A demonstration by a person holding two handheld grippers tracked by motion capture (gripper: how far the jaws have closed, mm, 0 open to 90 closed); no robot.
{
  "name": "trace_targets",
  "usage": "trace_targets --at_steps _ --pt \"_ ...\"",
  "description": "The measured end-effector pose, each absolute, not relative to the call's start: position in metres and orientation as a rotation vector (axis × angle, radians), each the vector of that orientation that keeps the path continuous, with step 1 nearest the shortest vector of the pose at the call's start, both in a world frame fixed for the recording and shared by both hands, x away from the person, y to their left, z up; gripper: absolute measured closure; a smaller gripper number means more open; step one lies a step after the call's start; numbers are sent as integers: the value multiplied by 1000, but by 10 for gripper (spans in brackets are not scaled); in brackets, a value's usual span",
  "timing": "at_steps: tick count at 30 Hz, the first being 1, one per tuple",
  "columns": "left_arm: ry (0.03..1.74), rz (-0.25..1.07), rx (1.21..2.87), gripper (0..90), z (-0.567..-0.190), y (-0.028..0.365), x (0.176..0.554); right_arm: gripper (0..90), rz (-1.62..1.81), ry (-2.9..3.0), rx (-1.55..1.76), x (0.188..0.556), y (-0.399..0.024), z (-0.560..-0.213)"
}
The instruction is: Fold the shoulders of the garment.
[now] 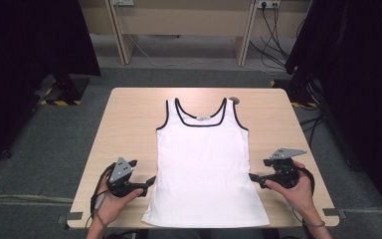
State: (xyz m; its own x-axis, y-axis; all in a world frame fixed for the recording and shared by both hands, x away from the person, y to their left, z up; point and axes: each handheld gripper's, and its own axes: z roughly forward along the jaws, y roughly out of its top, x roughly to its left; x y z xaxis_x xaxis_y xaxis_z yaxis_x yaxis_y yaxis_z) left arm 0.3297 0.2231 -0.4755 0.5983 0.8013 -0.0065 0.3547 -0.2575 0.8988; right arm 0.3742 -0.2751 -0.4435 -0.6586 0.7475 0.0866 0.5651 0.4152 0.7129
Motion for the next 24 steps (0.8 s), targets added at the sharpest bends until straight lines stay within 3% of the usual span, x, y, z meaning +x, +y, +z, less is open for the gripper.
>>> trace_targets --at_steps 13,19,24 --pt "938 619 1844 109 -488 231 326 171 1005 2389 1157 395 -278 -431" --pt "945 616 1836 108 -488 233 326 183 933 2358 1164 426 -271 -413" --pt "944 626 1851 109 -488 231 325 209 893 2314 1206 475 -261 -394"
